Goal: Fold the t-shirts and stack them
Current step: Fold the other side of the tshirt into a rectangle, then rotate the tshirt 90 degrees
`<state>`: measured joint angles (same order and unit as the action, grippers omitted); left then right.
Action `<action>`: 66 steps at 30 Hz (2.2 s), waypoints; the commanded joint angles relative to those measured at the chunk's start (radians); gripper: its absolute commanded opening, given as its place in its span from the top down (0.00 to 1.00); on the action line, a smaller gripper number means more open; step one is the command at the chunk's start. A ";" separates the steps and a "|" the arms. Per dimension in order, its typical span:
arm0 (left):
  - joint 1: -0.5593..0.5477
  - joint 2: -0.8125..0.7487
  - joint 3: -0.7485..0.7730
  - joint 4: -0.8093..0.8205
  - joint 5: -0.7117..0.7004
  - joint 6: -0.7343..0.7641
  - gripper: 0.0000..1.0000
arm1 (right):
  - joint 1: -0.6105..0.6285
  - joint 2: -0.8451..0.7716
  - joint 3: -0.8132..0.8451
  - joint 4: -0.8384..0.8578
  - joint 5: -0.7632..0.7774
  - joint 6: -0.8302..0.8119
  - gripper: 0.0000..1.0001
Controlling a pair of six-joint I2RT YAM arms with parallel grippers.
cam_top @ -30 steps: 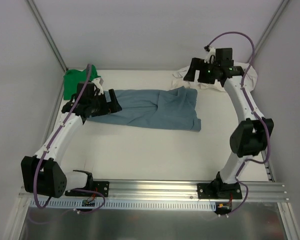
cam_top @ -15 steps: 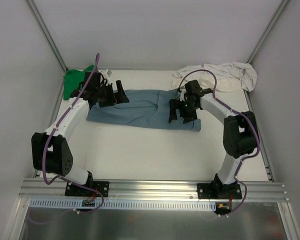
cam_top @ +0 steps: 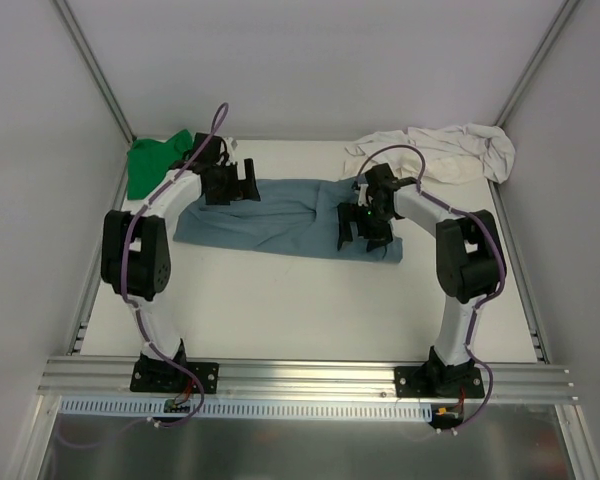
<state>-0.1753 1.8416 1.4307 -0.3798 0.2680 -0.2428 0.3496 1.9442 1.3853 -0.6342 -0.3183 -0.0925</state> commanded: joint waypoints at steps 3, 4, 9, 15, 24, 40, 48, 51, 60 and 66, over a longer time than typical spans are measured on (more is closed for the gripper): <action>0.011 0.134 0.123 -0.016 -0.099 -0.015 0.01 | -0.017 -0.056 0.009 -0.012 0.018 0.007 0.00; 0.011 0.145 0.134 -0.008 -0.104 -0.016 0.02 | -0.018 -0.057 0.008 -0.012 0.015 0.008 0.01; 0.013 0.212 0.198 -0.028 -0.159 0.013 0.01 | -0.024 -0.062 0.008 -0.015 0.013 0.008 0.01; 0.014 0.234 0.208 -0.071 -0.262 0.042 0.01 | -0.026 -0.051 0.012 -0.007 0.002 0.016 0.00; 0.011 0.309 0.293 -0.215 -0.423 0.056 0.01 | -0.027 -0.037 0.027 0.010 -0.016 0.034 0.00; 0.003 0.392 0.329 -0.289 -0.526 0.023 0.01 | -0.023 -0.010 0.058 -0.042 0.189 0.051 0.00; 0.003 0.401 0.356 -0.333 -0.523 0.011 0.01 | 0.000 0.055 0.199 -0.122 0.222 0.062 0.01; 0.003 0.395 0.353 -0.335 -0.527 0.014 0.01 | 0.012 0.021 0.228 -0.145 0.214 0.076 0.01; 0.002 0.406 0.373 -0.344 -0.520 0.004 0.01 | 0.017 0.100 0.225 -0.188 0.413 0.082 0.01; 0.002 0.398 0.376 -0.347 -0.512 0.008 0.01 | 0.026 0.157 0.221 -0.193 0.450 0.089 0.01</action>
<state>-0.1707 2.2242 1.7817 -0.6678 -0.1997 -0.2356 0.3672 2.0823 1.5932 -0.7853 0.0742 -0.0181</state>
